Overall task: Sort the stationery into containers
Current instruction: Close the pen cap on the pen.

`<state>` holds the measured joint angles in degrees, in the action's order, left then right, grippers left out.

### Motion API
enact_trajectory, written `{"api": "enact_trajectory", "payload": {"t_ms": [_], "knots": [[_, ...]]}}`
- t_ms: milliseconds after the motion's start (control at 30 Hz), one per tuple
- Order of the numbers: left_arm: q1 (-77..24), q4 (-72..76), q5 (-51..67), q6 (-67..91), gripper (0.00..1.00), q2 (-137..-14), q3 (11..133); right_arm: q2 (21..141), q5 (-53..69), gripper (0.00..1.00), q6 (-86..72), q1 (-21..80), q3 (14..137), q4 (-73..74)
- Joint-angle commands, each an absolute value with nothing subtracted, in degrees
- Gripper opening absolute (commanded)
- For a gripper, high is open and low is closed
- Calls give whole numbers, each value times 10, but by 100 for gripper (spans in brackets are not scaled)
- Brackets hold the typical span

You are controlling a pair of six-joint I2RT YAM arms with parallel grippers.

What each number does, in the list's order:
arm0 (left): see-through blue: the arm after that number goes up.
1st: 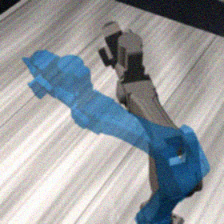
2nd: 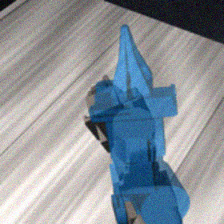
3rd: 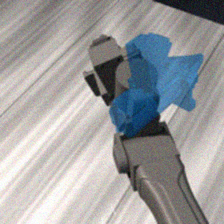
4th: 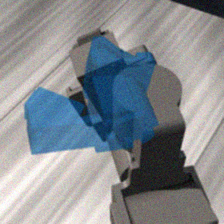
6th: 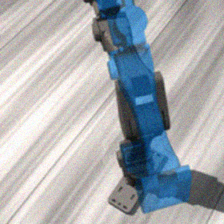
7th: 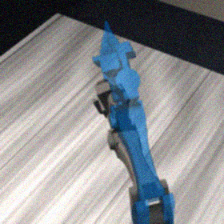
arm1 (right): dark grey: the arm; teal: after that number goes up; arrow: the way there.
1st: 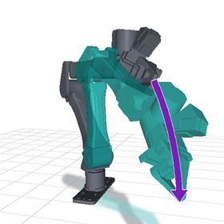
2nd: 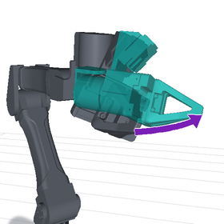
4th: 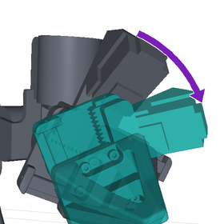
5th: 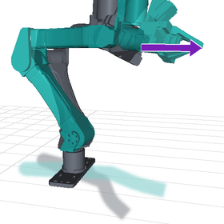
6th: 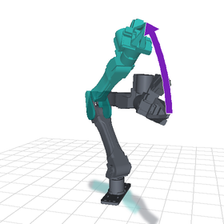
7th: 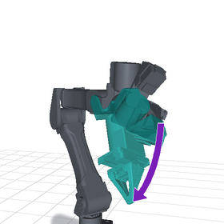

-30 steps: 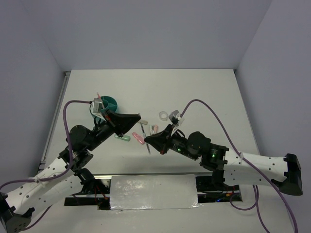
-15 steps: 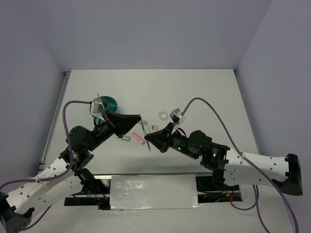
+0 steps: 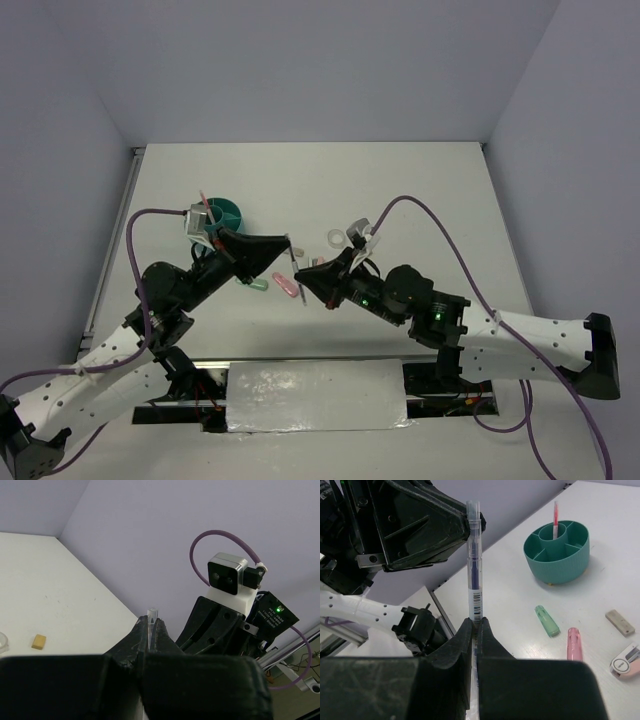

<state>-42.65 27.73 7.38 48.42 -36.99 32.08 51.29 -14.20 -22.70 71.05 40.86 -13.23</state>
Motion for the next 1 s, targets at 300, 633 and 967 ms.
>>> {"api": "enact_trajectory", "payload": {"t_ms": [300, 633, 967], "knots": [[-428, 222, 105, 460, 43, -381, 345, 527, -143, 0, -173, 715, 490, -184], [-429, 183, 89, 432, 42, -374, 388, 537, -138, 0, -185, 715, 485, -166], [-428, 181, 119, 420, 0, -375, 396, 552, -93, 46, -168, 714, 506, -146]]}}
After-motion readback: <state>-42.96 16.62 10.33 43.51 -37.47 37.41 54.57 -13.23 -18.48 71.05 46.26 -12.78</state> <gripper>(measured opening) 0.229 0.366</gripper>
